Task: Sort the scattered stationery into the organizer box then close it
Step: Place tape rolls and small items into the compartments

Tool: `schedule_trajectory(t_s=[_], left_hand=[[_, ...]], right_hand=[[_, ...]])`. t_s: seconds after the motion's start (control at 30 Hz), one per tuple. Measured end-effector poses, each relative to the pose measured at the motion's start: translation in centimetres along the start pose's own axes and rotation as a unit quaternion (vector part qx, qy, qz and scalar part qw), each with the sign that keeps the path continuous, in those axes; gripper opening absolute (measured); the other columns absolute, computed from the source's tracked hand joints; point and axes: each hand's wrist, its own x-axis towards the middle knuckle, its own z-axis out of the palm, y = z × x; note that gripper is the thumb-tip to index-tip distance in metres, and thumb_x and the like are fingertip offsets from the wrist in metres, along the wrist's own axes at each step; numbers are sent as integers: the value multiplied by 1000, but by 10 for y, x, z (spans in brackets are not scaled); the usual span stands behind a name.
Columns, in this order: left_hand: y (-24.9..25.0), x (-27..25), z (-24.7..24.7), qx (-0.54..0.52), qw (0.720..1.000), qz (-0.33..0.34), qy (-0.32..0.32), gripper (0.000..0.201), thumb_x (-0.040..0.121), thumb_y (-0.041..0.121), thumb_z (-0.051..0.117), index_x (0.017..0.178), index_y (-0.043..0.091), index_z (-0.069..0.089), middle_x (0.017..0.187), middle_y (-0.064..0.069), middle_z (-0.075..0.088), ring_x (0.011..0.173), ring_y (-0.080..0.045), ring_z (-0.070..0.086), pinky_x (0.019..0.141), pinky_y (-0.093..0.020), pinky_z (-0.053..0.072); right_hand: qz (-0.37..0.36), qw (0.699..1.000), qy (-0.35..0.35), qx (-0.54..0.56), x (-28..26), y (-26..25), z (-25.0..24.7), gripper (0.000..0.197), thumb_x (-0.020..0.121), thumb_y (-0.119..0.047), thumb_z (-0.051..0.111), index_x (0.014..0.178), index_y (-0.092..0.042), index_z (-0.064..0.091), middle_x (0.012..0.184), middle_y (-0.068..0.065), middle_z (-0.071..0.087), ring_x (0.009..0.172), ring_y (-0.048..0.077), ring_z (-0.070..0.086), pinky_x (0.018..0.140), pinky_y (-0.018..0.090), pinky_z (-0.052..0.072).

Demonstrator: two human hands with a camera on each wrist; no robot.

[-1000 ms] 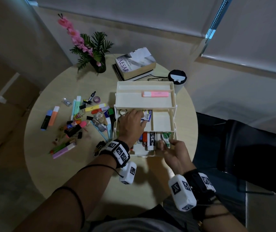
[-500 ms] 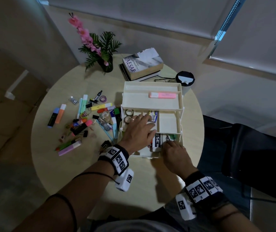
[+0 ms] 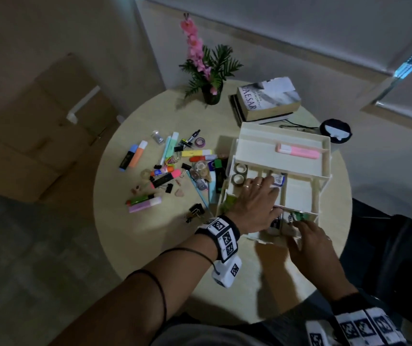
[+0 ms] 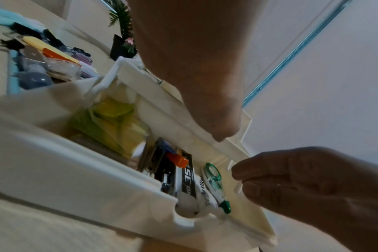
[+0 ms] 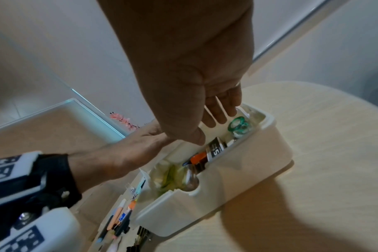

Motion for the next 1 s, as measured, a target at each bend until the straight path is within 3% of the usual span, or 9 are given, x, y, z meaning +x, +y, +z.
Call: schedule_trajectory(t_s=[0.13, 0.23, 0.37, 0.47, 0.6, 0.7, 0.83, 0.93, 1.0], left_hand=[[-25, -30, -11, -80, 995, 22, 51, 44, 100, 40, 59, 136, 15, 58, 150, -10, 37, 135, -33, 37, 108, -55, 40], [-62, -66, -21, -101, 990, 16, 98, 35, 100, 35, 58, 130, 17, 61, 142, -6, 44, 129, -29, 42, 99, -49, 45], [-130, -124, -27, -114, 986, -33, 117, 21, 101, 26, 54, 118, 18, 64, 133, -3, 49, 120, -26, 49, 92, -45, 49], [-179, -164, -22, -144, 983, -67, 93, 20, 101, 22, 51, 108, 13, 68, 118, -3, 57, 109, -24, 57, 87, -47, 53], [-220, -213, -15, -185, 972, -114, 84, 13, 99, 18, 61, 106, 19, 72, 111, 3, 66, 108, -18, 63, 91, -42, 55], [-242, -242, -11, -182, 969, -149, 82, 14, 97, 20, 64, 106, 24, 73, 112, 5, 68, 109, -19, 64, 90, -40, 56], [-267, -270, -9, -185, 963, -181, 72, 15, 93, 23, 64, 107, 27, 71, 114, 7, 65, 108, -20, 63, 85, -39, 57], [-282, -280, -7, -178, 960, -208, 65, 19, 90, 19, 68, 108, 26, 69, 120, 4, 64, 117, -22, 61, 88, -38, 57], [-291, -282, -5, -170, 959, -217, 64, 23, 88, 17, 70, 109, 26, 68, 127, 1, 63, 121, -23, 60, 89, -38, 56]], right_hand=[[-20, 999, 23, 45, 3, -40, -24, 19, 89, -13, 76, 107, -17, 73, 100, 5, 73, 85, 28, 70, 67, 41, 58], [-80, 993, 24, 86, 17, -85, -35, 13, 92, -14, 71, 100, -24, 72, 88, -4, 69, 73, 18, 64, 61, 38, 54], [-139, 981, 9, 138, 55, -155, -23, 10, 93, -7, 68, 99, -13, 73, 89, 2, 69, 71, 18, 62, 64, 36, 54], [-154, 977, -22, 145, 94, -203, 3, 14, 97, -17, 60, 92, -9, 71, 88, 10, 69, 72, 22, 60, 63, 37, 50], [-129, 985, -70, 88, 153, -245, 44, 15, 100, -13, 54, 105, -10, 68, 97, 9, 70, 83, 27, 66, 67, 30, 48], [-133, 988, -78, -18, 190, -255, 69, 34, 91, -13, 40, 92, 3, 70, 83, 26, 70, 71, 41, 70, 61, 42, 56], [-90, 978, -122, -144, 214, -258, 85, 40, 90, -27, 45, 100, -5, 76, 102, 23, 69, 94, 42, 68, 78, 47, 59], [-50, 986, -119, -109, 212, -270, 86, 34, 98, -22, 50, 113, 0, 72, 114, 28, 65, 106, 48, 64, 89, 51, 57], [19, 993, -102, -55, 215, -273, 89, 40, 98, -20, 55, 125, 9, 60, 117, 31, 66, 111, 49, 65, 92, 53, 57]])
